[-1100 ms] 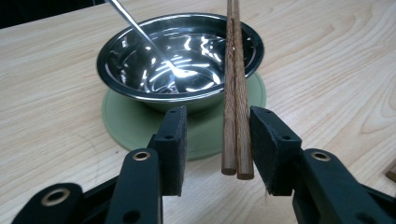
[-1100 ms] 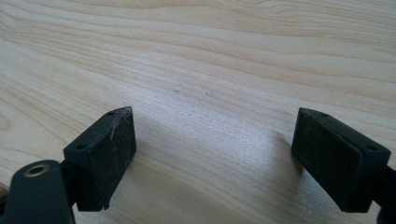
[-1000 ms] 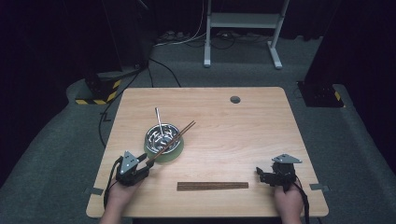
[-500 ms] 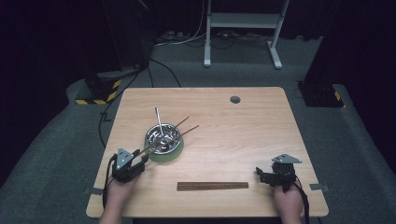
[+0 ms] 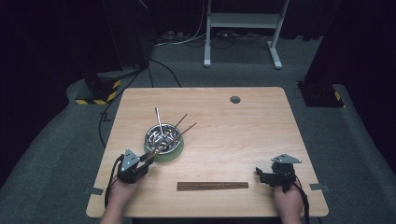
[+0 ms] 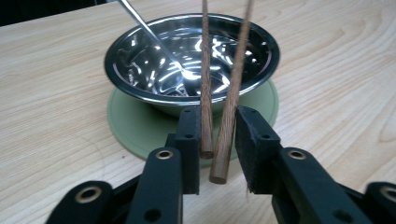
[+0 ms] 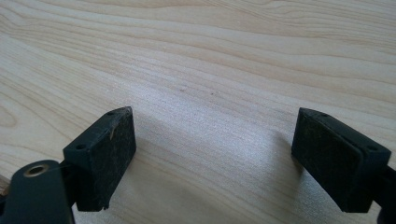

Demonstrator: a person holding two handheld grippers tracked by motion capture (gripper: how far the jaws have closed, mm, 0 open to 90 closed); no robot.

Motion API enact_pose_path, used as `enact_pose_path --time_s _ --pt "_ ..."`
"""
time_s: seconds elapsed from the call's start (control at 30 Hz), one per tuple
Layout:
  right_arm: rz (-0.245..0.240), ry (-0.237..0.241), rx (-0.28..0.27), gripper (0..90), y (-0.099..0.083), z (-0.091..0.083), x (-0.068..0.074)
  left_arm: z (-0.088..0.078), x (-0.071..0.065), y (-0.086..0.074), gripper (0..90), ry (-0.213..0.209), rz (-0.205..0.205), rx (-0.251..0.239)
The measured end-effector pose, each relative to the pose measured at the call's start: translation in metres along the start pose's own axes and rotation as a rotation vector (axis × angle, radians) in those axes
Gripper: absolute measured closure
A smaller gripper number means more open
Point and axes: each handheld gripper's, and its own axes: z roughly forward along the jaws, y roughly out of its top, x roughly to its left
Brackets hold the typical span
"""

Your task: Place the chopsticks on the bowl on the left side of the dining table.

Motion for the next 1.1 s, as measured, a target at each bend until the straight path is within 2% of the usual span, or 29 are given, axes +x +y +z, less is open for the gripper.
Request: enact_pose_path --time_s 0.1,0.27,0.33,0.43,0.47,0.5,0.57,0.7,0.9,1.0,1.03,1.1 --pt "0.0 -0.002 0.0 13.3 0.0 0.0 0.0 -0.001 -0.003 -0.001 76.2 -0.019 -0.005 -0.013" --pt "0.0 -0.001 0.0 13.2 0.0 0.0 0.0 -0.004 -0.007 -0.002 76.4 -0.073 -0.025 -0.041" --pt "0.0 -0.001 0.0 13.2 0.0 0.0 0.0 -0.007 -0.009 -0.002 76.4 -0.082 -0.013 -0.041" --pt "0.0 -0.001 0.0 13.3 0.0 0.0 0.0 -0.012 -0.004 -0.003 76.4 -0.104 -0.019 -0.039" --pt "0.001 -0.002 0.0 13.3 0.0 0.0 0.0 -0.016 0.003 -0.002 76.3 -0.107 0.059 0.024" --pt "-0.002 -0.002 -0.001 13.3 0.0 0.0 0.0 -0.016 0.004 -0.002 76.3 -0.108 0.059 0.024" --pt "-0.004 -0.001 -0.002 13.3 0.0 0.0 0.0 -0.016 0.006 -0.003 75.9 -0.103 0.058 0.034" --pt "0.001 0.009 0.009 13.3 0.0 -0.001 0.0 -0.014 0.008 -0.003 67.8 -0.087 0.051 0.043" --pt "0.001 0.007 0.006 13.3 0.0 -0.001 0.001 -0.014 0.008 -0.004 59.3 -0.033 0.056 0.058" --pt "0.0 0.009 0.008 13.3 0.0 -0.001 0.0 -0.014 0.012 -0.004 58.4 -0.002 0.033 0.054" --pt "0.0 0.009 0.008 13.4 0.0 -0.001 0.0 -0.013 0.01 -0.005 58.1 0.004 -0.004 0.031" --pt "0.0 0.012 0.009 13.4 0.0 -0.001 0.001 -0.014 0.014 -0.004 57.8 0.023 -0.005 0.043"
